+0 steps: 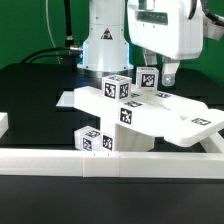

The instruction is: Assemble chair

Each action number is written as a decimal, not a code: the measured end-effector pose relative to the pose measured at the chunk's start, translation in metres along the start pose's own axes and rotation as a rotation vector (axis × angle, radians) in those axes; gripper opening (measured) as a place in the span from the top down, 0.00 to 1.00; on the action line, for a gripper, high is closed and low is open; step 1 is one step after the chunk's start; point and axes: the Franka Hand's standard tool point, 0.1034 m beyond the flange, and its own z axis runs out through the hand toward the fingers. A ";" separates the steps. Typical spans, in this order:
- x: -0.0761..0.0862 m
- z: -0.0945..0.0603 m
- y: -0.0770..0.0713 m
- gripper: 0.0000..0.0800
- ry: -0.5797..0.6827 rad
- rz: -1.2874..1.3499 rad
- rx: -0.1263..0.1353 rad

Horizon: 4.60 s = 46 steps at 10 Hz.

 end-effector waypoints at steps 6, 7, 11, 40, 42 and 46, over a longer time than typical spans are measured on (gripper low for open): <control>0.003 -0.002 0.001 0.19 0.007 -0.510 0.000; 0.006 -0.003 0.001 0.19 0.010 -0.618 0.000; 0.015 -0.001 0.004 0.19 0.020 -0.949 -0.007; 0.020 0.003 0.002 0.65 0.034 -0.177 0.073; 0.019 0.003 0.002 0.65 0.024 -0.064 0.077; 0.017 0.003 0.001 0.65 0.006 0.179 0.083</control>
Offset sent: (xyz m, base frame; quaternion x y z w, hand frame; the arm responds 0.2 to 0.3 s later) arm 0.0000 0.0000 0.0000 0.0000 0.0000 -0.1938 0.9810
